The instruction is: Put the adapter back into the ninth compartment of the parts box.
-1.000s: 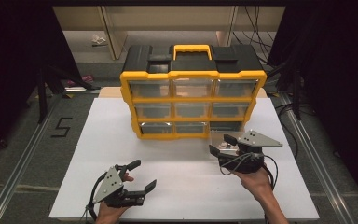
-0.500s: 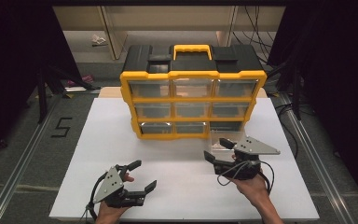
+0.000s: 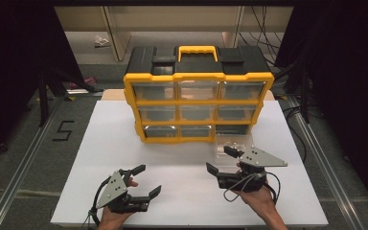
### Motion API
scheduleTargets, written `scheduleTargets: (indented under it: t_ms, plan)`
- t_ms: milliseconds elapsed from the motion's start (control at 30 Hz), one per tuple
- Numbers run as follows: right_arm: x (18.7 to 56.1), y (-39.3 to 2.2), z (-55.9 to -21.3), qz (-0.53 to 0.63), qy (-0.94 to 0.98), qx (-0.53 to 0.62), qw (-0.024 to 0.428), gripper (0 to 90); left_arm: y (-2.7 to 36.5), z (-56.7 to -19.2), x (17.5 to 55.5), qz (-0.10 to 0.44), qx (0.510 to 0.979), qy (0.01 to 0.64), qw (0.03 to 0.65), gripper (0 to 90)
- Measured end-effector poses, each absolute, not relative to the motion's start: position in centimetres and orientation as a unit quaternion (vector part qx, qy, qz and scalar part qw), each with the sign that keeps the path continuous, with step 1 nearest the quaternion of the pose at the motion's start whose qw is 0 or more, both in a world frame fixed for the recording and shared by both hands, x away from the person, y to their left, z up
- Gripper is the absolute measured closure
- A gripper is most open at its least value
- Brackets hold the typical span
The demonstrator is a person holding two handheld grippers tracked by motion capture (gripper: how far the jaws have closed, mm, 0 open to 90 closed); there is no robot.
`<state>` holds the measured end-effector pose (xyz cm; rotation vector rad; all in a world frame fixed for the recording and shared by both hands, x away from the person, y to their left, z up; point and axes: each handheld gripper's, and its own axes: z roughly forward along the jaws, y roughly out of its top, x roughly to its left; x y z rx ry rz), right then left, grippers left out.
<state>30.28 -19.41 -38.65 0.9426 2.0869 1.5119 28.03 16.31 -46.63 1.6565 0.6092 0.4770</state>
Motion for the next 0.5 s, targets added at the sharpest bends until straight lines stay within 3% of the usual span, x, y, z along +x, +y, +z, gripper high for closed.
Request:
scheduleTargets:
  t_ms: [500]
  plan:
    - [29.58, -20.1, -39.73, 0.548, 0.741, 0.331, 0.203, 21.7, 16.29, -46.64, 28.03, 0.205, 0.718, 0.262, 0.611, 16.4]
